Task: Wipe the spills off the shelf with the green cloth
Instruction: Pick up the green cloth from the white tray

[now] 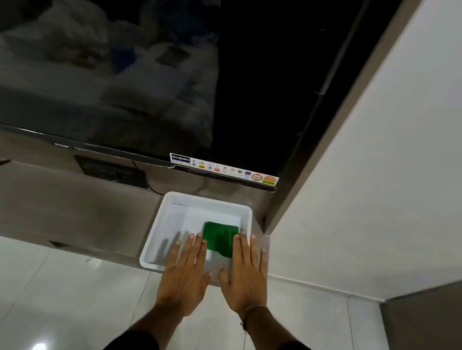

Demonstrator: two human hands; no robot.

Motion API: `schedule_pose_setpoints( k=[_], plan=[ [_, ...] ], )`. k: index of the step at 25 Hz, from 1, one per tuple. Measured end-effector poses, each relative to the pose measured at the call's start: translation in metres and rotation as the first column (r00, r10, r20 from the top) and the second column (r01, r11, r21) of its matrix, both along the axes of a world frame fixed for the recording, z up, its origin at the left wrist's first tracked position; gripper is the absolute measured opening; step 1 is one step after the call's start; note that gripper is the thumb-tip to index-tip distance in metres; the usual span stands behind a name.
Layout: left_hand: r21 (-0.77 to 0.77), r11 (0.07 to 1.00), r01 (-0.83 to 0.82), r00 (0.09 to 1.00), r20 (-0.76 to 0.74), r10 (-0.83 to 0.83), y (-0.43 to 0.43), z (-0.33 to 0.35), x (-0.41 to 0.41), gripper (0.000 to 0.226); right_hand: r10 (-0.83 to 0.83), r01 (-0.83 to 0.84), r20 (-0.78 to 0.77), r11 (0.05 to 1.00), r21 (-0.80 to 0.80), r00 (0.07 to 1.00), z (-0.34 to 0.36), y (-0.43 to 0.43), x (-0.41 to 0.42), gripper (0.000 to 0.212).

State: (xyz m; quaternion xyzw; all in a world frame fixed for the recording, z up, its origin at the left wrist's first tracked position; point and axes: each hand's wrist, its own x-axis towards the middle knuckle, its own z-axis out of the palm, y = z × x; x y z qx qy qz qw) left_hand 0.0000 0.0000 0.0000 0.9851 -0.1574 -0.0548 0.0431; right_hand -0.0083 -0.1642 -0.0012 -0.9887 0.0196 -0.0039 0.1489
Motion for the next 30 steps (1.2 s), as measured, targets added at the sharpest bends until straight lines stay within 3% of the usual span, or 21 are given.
schedule_pose_setpoints(
  k=[5, 11, 19, 24, 30],
  plan=[
    [0.000, 0.994, -0.109, 0.993, -0.053, 0.109, 0.033, -0.021, 0.059, 0.079, 0.087, -0.083, -0.189, 0.996, 0.027, 0.978, -0.020, 0.038, 0.071, 0.087],
    [-0.107, 0.989, -0.098, 0.991, -0.104, 0.087, 0.041, -0.042, 0.090, 0.078, 0.109, -0.138, -0.335, 0.988, -0.064, 0.936, -0.053, 0.039, 0.104, 0.087],
    [0.048, 0.996, -0.069, 0.991, -0.108, 0.074, 0.040, -0.038, 0.100, 0.082, 0.101, -0.117, -0.218, 0.991, -0.066, 0.971, -0.066, 0.037, 0.111, 0.070],
    [0.069, 0.997, -0.027, 0.997, -0.067, 0.032, 0.030, -0.007, 0.078, 0.084, 0.128, -0.130, -0.079, 0.991, -0.019, 0.989, -0.032, 0.021, 0.081, 0.081],
    [0.033, 0.992, 0.120, 0.992, -0.032, -0.119, -0.051, 0.033, 0.026, 0.085, -0.047, 0.050, 0.073, 0.998, -0.041, 0.996, 0.011, -0.069, -0.013, 0.081]
  ],
)
